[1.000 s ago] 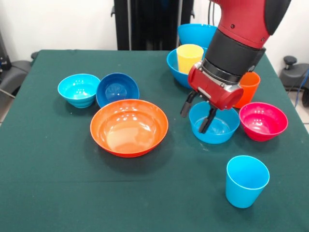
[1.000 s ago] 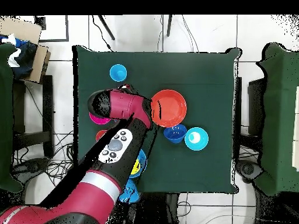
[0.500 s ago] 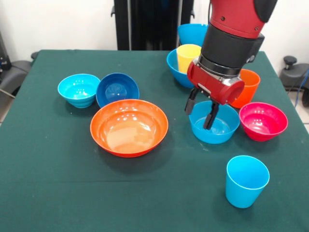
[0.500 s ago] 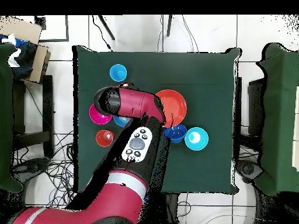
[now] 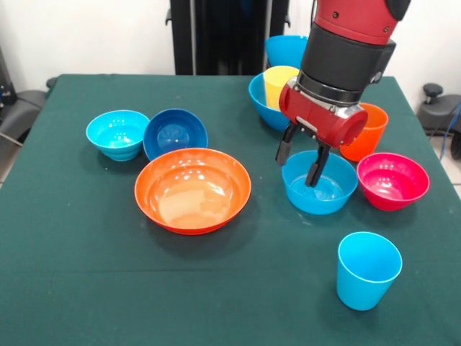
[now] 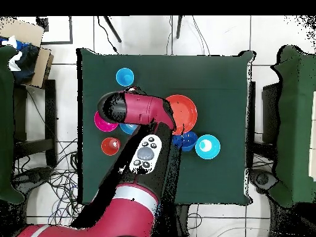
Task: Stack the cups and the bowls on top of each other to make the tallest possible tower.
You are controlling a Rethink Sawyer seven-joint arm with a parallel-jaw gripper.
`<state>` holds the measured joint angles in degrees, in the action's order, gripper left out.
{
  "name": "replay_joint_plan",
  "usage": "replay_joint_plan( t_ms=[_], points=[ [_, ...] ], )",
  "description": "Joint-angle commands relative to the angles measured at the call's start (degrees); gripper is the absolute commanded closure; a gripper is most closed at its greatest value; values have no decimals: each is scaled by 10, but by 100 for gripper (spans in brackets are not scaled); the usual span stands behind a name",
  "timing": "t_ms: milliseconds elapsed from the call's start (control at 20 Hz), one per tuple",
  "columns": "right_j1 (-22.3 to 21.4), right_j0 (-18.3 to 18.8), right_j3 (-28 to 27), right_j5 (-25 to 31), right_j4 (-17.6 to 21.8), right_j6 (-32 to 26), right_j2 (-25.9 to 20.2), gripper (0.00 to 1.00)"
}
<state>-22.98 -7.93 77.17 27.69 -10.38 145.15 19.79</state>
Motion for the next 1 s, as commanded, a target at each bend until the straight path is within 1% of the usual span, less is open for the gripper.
replay_joint_plan(
  t_ms=[50,350,600,700,800,1000],
  points=[
    [-1,-8,53,-6,62,-35,-63,0],
    [-13,6,61,-1,73,-43,-72,0],
    [-23,18,76,-12,88,-55,-84,0],
    [-30,20,88,-22,93,-56,-90,0],
    [-33,20,89,-31,102,-57,-88,0],
    [-41,25,99,-35,110,-52,-93,0]
  ],
)
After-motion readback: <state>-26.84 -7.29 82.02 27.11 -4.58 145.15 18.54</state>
